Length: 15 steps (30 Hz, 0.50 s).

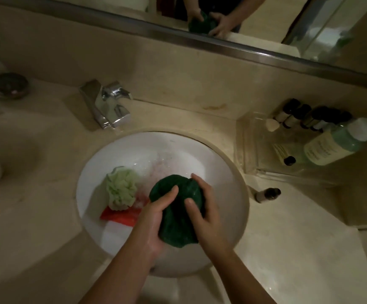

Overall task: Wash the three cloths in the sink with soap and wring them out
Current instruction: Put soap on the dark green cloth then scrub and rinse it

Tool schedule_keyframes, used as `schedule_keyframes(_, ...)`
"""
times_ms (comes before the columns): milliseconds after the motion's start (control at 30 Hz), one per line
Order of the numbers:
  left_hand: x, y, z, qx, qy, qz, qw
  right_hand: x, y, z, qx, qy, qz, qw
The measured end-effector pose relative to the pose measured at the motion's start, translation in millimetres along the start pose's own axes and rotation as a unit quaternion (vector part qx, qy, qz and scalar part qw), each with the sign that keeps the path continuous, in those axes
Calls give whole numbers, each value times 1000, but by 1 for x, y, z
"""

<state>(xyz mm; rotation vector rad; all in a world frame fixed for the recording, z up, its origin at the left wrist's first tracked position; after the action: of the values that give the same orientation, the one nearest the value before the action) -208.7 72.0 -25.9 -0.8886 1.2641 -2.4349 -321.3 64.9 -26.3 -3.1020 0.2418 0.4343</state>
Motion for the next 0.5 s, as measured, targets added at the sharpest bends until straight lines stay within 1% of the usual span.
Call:
schedule_keyframes(33, -7, 5, 3, 32, 15, 38, 999, 16, 2, -4, -13, -11, -21, 1000)
schedule_keyframes(67, -15, 14, 6, 78, 39, 91, 992, 32, 5, -6, -25, -19, -31, 999)
schedule_keyframes(100, -23, 20, 12, 121, 56, 133, 982, 46, 7, -8, -18, -20, -35, 999)
schedule_keyframes(133, -31, 27, 16, 140, 62, 159, 975, 60, 10, -9, 4, -13, -38, 999)
schedule_keyframes(167, -38, 33, 21, 149, 58, 169, 973, 75, 12, -8, 33, -7, -45, 998)
schedule_keyframes(233, -49, 43, 33, 173, 88, 184, 964, 103, 16, -8, 78, -17, -52, 995)
schedule_keyframes(267, -57, 49, 40, 191, 112, 197, 955, 115, 18, -5, 95, -27, -43, 994)
schedule_keyframes(333, -70, 63, 50, 202, 131, 232, 942, 134, 26, 2, 133, -32, -14, 991)
schedule_keyframes(400, -73, 69, 60, 216, 180, 258, 924, 145, 32, 11, 162, -50, 14, 985)
schedule_keyframes(467, -73, 73, 68, 222, 220, 262, 913, 151, 38, 15, 180, -60, 29, 981)
schedule_keyframes(500, -72, 75, 70, 210, 237, 247, 916, 149, 41, 15, 191, -50, 40, 980)
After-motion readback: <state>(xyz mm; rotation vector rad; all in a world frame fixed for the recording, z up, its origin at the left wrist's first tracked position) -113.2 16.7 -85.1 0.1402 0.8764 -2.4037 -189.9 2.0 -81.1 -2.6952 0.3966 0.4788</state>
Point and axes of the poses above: each hand's wrist, its own y-axis towards the middle knuckle, its own x-axis out of the palm, z = x × y, the point moved 4 cm from there along y, towards the middle knuckle, and after that the axes turned 11 degrees about z, right-handed, at the moved point
